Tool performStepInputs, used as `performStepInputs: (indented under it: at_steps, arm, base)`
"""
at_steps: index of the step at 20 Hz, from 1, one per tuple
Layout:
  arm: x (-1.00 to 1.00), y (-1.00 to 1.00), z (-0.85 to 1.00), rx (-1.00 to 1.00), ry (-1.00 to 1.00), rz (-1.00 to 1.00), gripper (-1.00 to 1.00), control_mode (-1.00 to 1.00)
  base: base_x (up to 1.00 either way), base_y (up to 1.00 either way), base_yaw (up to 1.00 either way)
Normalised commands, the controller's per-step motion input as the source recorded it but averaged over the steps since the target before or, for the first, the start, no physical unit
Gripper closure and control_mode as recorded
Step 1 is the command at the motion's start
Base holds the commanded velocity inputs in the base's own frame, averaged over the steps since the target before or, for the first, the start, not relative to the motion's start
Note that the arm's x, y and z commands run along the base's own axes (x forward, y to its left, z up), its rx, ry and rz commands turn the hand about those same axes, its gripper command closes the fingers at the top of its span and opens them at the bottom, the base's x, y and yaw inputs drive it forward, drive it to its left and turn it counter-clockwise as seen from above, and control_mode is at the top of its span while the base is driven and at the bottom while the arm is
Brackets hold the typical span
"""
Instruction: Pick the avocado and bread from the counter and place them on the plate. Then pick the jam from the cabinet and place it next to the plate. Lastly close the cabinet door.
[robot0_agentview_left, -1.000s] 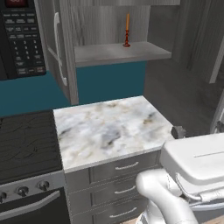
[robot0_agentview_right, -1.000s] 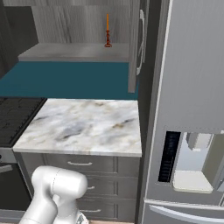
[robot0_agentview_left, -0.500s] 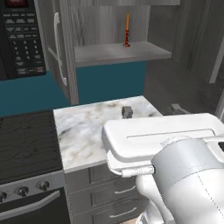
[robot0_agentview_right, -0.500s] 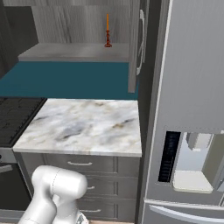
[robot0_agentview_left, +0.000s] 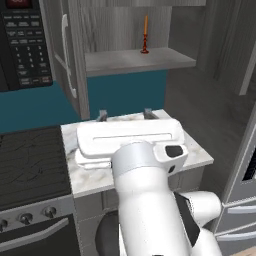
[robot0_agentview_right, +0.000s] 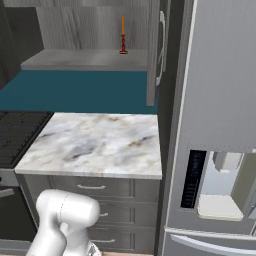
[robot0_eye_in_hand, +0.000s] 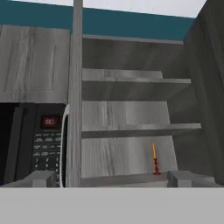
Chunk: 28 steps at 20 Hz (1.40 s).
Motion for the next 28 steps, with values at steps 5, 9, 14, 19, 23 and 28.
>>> performStepInputs:
  at_steps: [5,9,14,19,23,28]
  arm:
    - [0.03,0.73,-0.01,-0.01,-0.31,-0.23,-1.00,-1.00]
    - [0.10,0.52,0.15,0.00,-0.29,-0.33,-1.00,-1.00]
    - [0.04,0.06,0.00,0.01,-0.05,-0.19,-1.00,-1.00]
    - [0.10,0.01,0.00,0.03,0.11,-0.16,-1.00,-1.00]
    - [0.04,0.00,0.08,0.15,0.23,-0.16,-1.00,-1.00]
    - [0.06,0.00,-0.01,0.03,0.14,-0.03,-1.00,-1.00]
  base:
    - [0.00,0.00,0.00]
    - [0.00,0.00,0.00]
    - [0.00,0.00,0.00]
    - [0.00,0.00,0.00]
    - [0.00,0.00,0.00]
    - [0.00,0.00,0.00]
